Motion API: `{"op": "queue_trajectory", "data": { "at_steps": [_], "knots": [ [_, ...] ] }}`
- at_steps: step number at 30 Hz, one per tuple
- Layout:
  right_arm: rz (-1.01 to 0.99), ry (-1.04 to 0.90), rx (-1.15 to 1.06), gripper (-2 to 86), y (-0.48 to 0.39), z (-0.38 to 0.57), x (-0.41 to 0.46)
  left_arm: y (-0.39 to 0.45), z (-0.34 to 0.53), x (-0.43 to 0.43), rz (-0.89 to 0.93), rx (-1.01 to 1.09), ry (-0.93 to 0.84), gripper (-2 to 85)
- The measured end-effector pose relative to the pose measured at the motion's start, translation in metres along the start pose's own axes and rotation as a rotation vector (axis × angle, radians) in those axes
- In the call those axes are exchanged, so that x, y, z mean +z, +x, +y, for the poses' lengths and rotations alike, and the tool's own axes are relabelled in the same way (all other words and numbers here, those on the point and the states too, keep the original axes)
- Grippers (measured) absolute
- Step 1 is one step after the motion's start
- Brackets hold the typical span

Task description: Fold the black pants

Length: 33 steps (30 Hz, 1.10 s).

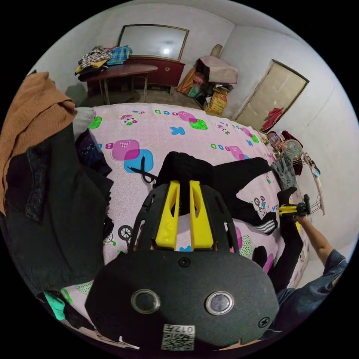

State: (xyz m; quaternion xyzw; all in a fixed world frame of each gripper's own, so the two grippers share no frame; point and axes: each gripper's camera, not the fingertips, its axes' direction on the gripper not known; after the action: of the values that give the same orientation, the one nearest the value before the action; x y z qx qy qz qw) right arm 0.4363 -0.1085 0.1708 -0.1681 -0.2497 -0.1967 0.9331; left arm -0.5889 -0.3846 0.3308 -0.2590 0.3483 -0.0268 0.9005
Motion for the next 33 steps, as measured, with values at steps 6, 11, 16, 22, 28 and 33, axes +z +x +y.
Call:
{"op": "queue_trajectory", "data": {
  "at_steps": [6,11,16,22,28,33],
  "knots": [
    [0.08,-0.151,-0.007,11.1,-0.006,-0.011,0.041,-0.015,0.015,0.003,0.01,-0.054,0.004,3.5],
    [0.126,-0.207,-0.067,6.9,-0.02,-0.015,0.047,-0.021,0.009,0.01,0.011,-0.058,0.012,3.5],
    [0.233,-0.116,0.081,4.5,0.029,-0.043,-0.001,-0.024,-0.017,0.012,-0.056,-0.076,0.051,3.5],
    [0.398,0.182,0.337,4.2,0.101,-0.042,-0.122,-0.018,-0.047,-0.016,-0.03,-0.036,0.162,3.8],
    [0.364,0.198,0.444,4.6,0.132,0.03,-0.135,0.005,0.003,-0.026,0.144,0.264,0.061,3.9],
    [0.346,-0.042,0.557,6.1,0.148,0.069,-0.072,0.026,0.072,0.041,0.235,0.412,-0.445,3.0]
  ]
}}
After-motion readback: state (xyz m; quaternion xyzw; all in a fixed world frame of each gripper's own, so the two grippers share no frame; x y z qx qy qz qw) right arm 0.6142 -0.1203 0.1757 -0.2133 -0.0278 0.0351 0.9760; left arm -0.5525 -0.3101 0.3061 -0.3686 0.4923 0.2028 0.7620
